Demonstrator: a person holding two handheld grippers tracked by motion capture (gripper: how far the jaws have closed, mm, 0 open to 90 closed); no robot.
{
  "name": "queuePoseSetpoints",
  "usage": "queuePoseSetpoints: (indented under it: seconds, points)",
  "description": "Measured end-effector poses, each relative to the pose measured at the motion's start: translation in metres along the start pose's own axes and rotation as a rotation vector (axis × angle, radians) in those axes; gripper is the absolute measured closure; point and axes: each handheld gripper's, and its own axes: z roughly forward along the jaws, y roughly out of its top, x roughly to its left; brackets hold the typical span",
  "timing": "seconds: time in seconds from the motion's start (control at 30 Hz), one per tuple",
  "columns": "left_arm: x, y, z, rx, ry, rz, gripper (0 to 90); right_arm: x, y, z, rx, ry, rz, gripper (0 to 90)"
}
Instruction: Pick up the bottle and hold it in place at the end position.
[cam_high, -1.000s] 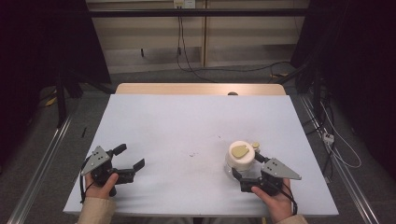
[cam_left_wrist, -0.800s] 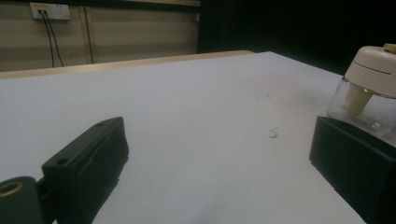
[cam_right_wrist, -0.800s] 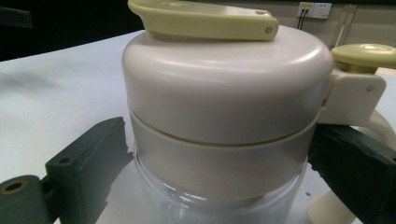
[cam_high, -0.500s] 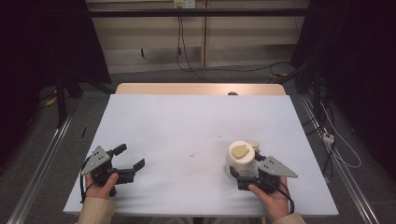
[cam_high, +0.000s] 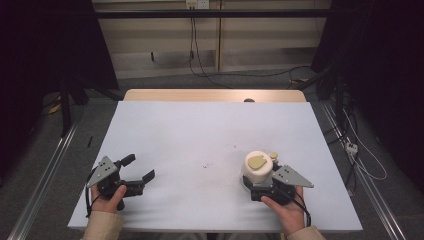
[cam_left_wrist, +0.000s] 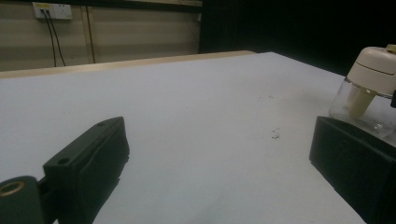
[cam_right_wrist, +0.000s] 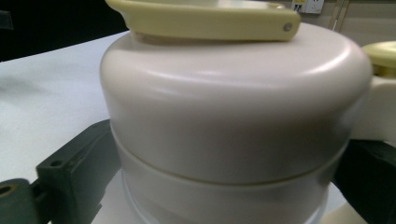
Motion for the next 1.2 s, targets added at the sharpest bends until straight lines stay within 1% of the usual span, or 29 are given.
queuePoseSetpoints:
  seconds: [0.3, 0.47, 0.7, 1.0, 1.17, 1.2]
  points:
    - [0.0003, -0.0002, 0.0001, 0.003, 0.001, 0.001, 4.2, 0.0022, 0.001, 0.004, 0.01, -0.015, -0.006, 0.8]
    - [0.0003, -0.0004, 0.0004, 0.001, -0.001, -0.002, 4.2, 0.0019, 0.0011, 0.0039, 0.005, -0.019, 0.006, 2.9]
    - [0.0005, -0.0007, 0.0008, 0.004, -0.001, -0.003, 4.2, 0.0022, 0.0012, 0.0048, 0.009, -0.024, -0.003, 3.8]
    - [0.0003, -0.0009, 0.0015, 0.004, 0.0, -0.002, 4.2, 0.0013, 0.0033, 0.006, 0.016, -0.021, 0.018, 4.7]
    - [0.0006, -0.001, 0.0016, 0.004, -0.001, -0.001, 4.2, 0.0011, 0.0059, 0.009, 0.006, -0.026, 0.038, 5.3]
    - [0.0007, -0.0009, 0.0015, 0.006, 0.0, 0.0, 4.2, 0.0008, 0.0063, 0.0092, 0.008, -0.026, 0.035, 5.3]
